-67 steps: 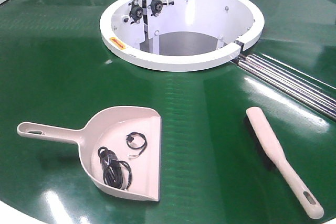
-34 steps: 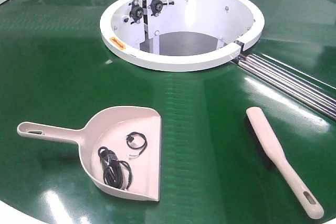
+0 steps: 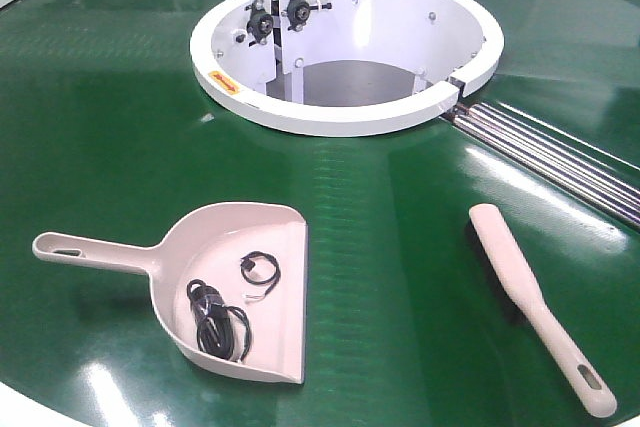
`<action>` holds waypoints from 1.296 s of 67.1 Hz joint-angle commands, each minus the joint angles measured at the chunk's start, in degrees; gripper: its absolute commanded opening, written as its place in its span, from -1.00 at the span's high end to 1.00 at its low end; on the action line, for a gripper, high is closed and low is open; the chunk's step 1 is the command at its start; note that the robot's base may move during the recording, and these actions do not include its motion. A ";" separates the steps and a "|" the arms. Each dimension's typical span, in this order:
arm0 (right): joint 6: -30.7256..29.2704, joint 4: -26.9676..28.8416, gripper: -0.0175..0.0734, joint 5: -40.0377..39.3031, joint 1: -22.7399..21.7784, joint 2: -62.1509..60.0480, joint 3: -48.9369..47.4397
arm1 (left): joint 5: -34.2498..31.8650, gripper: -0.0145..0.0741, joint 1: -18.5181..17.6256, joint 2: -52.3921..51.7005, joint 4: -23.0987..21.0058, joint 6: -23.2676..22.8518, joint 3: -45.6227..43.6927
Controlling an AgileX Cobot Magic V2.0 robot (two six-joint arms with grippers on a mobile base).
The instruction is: Clean and inspect green conveyor with broom and dustpan
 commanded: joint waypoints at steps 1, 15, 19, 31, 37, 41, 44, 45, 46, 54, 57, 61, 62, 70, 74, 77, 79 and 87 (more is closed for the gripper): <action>-0.31 -0.04 0.64 -4.36 0.05 0.78 -1.48 | -3.86 0.69 -0.52 -0.81 -0.15 -0.44 1.83; -1.38 -1.30 0.64 -4.75 -2.43 0.74 -1.48 | -3.86 0.69 -0.52 -0.81 -0.15 -0.44 1.83; -1.63 -1.07 0.64 -5.12 -5.82 0.96 -1.04 | -3.86 0.69 -0.52 -0.81 -0.15 -0.44 1.83; -0.85 -1.45 0.64 -13.28 -11.56 0.96 7.10 | -3.86 0.69 -0.52 -0.81 -0.15 -0.44 1.83; 2.55 -5.56 0.64 -20.15 -11.16 0.96 11.78 | -3.86 0.69 -0.52 -0.81 -0.15 -0.44 1.83; 5.45 -7.53 0.64 -24.26 -11.27 0.67 14.41 | -3.86 0.69 -0.52 -0.81 -0.15 -0.44 1.83; 6.27 -7.76 0.64 -22.69 -11.44 -0.47 14.50 | -3.86 0.69 -0.52 -0.81 -0.15 -0.44 1.83; 6.27 -7.76 0.64 -22.49 -11.44 -1.08 14.44 | -3.86 0.69 -0.52 -0.81 -0.15 -0.44 1.83; 6.27 -7.82 0.64 -22.42 -11.44 -1.39 14.52 | -3.86 0.69 -0.52 -0.81 -0.15 -0.44 1.83; 6.41 -7.82 0.64 -22.31 -11.39 -1.27 14.50 | -3.86 0.69 -0.52 -0.81 -0.15 -0.44 1.83; 6.65 -7.77 0.64 -22.31 -11.39 -1.27 14.50 | -3.86 0.69 -0.52 -0.81 -0.15 -0.44 1.83; 7.17 -7.77 0.64 -22.31 -11.39 -1.27 14.50 | -3.86 0.69 -0.52 -0.81 -0.15 -0.44 1.83; 7.17 -7.77 0.64 -22.31 -11.39 -1.27 14.50 | -3.86 0.69 -0.52 -0.81 -0.15 -0.44 1.83; 7.17 -7.77 0.64 -22.31 -11.39 -1.27 14.50 | -3.86 0.69 -0.52 -0.81 -0.15 -0.44 1.83; 7.17 -7.77 0.64 -22.31 -11.39 -1.27 14.50 | -3.86 0.69 -0.52 -0.81 -0.15 -0.44 1.83; 7.17 -7.77 0.64 -22.31 -11.39 -1.27 14.50 | -3.86 0.69 -0.52 -0.81 -0.15 -0.44 1.83; 7.17 -7.77 0.64 -22.31 -11.39 -1.27 14.50 | -3.86 0.69 -0.52 -0.81 -0.15 -0.44 1.83; 7.17 -7.77 0.64 -22.31 -11.39 -1.27 14.50 | -3.86 0.69 -0.52 -0.81 -0.15 -0.44 1.83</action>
